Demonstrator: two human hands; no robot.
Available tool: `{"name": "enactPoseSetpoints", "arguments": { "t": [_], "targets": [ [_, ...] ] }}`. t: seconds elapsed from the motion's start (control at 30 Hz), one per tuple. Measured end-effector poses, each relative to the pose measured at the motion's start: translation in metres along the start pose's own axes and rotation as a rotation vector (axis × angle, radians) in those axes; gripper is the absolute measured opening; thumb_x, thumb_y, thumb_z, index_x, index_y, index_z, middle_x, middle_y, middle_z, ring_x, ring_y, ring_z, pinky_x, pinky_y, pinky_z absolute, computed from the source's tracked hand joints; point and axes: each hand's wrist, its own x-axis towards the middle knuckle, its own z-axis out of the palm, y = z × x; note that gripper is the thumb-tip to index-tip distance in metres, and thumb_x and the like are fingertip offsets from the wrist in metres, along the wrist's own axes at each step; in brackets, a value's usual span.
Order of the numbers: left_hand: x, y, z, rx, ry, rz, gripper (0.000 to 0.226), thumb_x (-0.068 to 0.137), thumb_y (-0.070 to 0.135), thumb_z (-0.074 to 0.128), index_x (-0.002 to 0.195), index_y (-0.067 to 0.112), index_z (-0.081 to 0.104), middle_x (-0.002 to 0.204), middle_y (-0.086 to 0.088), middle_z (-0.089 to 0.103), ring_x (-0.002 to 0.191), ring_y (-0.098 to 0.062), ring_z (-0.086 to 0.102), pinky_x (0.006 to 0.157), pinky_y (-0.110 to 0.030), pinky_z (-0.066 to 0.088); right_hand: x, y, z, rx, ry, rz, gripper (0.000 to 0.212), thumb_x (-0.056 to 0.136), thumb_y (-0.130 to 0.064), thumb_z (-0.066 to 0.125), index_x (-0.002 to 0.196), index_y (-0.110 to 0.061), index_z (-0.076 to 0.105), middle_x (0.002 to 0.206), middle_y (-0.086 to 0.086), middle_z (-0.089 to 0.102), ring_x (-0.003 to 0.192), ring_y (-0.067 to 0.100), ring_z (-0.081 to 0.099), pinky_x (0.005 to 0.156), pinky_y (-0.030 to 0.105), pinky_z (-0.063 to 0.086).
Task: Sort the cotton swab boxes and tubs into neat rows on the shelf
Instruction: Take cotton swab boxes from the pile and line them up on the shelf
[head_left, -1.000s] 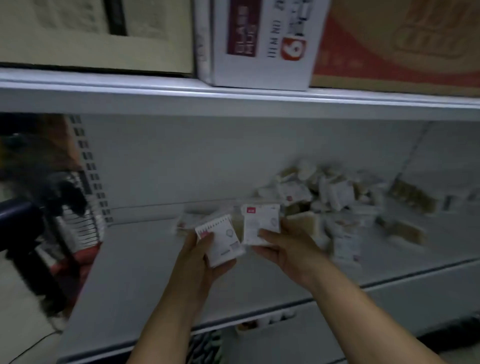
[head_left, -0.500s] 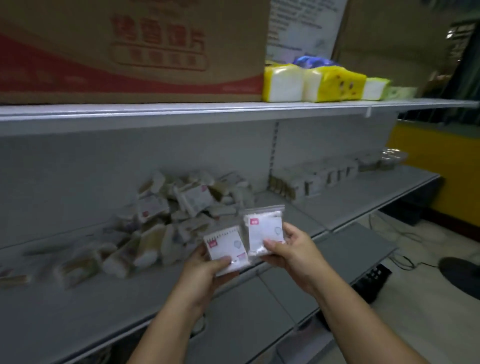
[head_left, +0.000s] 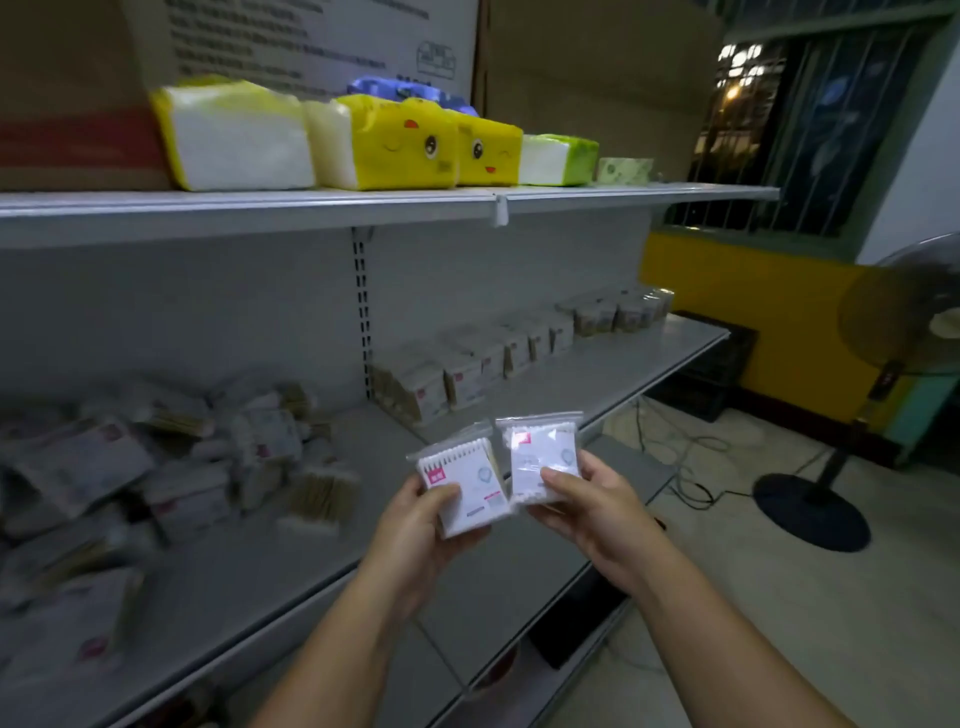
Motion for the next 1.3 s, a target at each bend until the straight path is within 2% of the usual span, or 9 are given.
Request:
{"name": "enactPoseSetpoints", "arguments": {
  "t": [0.37,0.5,0.63,0.8,0.93,1.07,1.13,1.2,1.3],
  "targets": [
    [0.166,-0.031,0.085,0.196,0.048,0.083,0.026,0.082,-0.007,0.061,0.095,0.016,0.061,0.096,-0.006,0.07,0.08,-0.017,0.067,0.07,-0.031,0.054,0.134,-0.039,-0.087,-0.128,0.196,0.004,0.021,0.091,-0.003,0.054,0.109,-0.012,0.061,0.095,0.008,0.073,0.083,0.021,0.07,0.072,0.032,0.056],
    [0.207,-0.027,0.098,0.287,0.081,0.149,0.047,0.078,-0.007,0.067,0.105,0.027,0.049,0.094,0.003,0.063,0.077,-0.009,0.064,0.052,-0.026,0.054,0.183,-0.043,-0.108,-0.154,0.209,0.015,0.019,0.088,-0.005,0.057,0.105,-0.01,0.064,0.09,0.006,0.072,0.077,0.017,0.067,0.064,0.025,0.051],
    [0.234,-0.023,0.096,0.675,0.183,0.387,0.039,0.075,0.008,0.076,0.095,0.033,0.054,0.098,0.001,0.066,0.077,0.002,0.061,0.06,-0.017,0.053,0.233,-0.04,-0.128,-0.276,0.216,-0.014,0.013,0.084,-0.003,0.063,0.097,-0.005,0.067,0.087,0.009,0.069,0.075,0.023,0.066,0.067,0.029,0.049],
    [0.272,-0.012,0.107,1.244,0.428,0.773,0.04,0.062,0.017,0.086,0.098,0.016,0.069,0.098,-0.007,0.068,0.095,-0.028,0.062,0.086,-0.043,0.046,0.313,-0.044,-0.15,-0.646,0.189,-0.102,0.024,0.079,-0.019,0.074,0.1,-0.01,0.065,0.094,0.004,0.067,0.084,0.019,0.065,0.075,0.034,0.053],
    [0.296,-0.014,0.118,1.595,0.567,0.777,0.043,0.05,0.021,0.09,0.089,0.018,0.074,0.104,-0.004,0.069,0.108,-0.03,0.061,0.09,-0.053,0.04,0.362,-0.03,-0.162,-0.941,0.052,-0.288,0.033,0.078,-0.026,0.074,0.067,-0.023,0.043,0.065,-0.006,0.046,0.061,0.01,0.047,0.057,0.018,0.035],
    [0.312,-0.021,0.116,1.813,0.697,0.714,0.046,0.042,0.028,0.093,0.084,0.021,0.075,0.11,-0.007,0.068,0.111,-0.034,0.06,0.098,-0.057,0.033,0.398,-0.011,-0.164,-1.01,-0.136,-0.402,0.036,0.079,-0.026,0.072,0.066,-0.022,0.039,0.063,-0.004,0.04,0.063,0.017,0.044,0.056,0.024,0.031],
    [0.315,-0.025,0.115,1.904,0.723,0.641,0.05,0.038,0.033,0.094,0.083,0.022,0.076,0.109,-0.006,0.068,0.109,-0.033,0.061,0.097,-0.057,0.034,0.41,-0.005,-0.16,-1.037,-0.185,-0.389,0.019,0.081,-0.028,0.07,0.078,-0.025,0.052,0.072,-0.007,0.05,0.073,0.022,0.054,0.06,0.024,0.034],
    [0.316,-0.028,0.116,1.985,0.74,0.567,0.052,0.036,0.036,0.094,0.083,0.023,0.076,0.107,-0.005,0.069,0.106,-0.031,0.063,0.092,-0.061,0.038,0.414,-0.004,-0.159,-1.007,-0.162,-0.381,0.045,0.08,-0.029,0.071,0.12,-0.022,0.053,0.102,-0.003,0.058,0.096,0.021,0.057,0.076,0.021,0.039],
    [0.318,-0.026,0.118,2.079,0.752,0.51,0.053,0.036,0.036,0.093,0.084,0.021,0.075,0.104,-0.005,0.07,0.104,-0.03,0.064,0.09,-0.061,0.041,0.422,-0.006,-0.162,-1.054,-0.154,-0.724,0.064,0.071,-0.018,0.08,0.128,-0.011,0.051,0.123,0.013,0.053,0.109,0.024,0.05,0.087,0.03,0.042]
  ]
}}
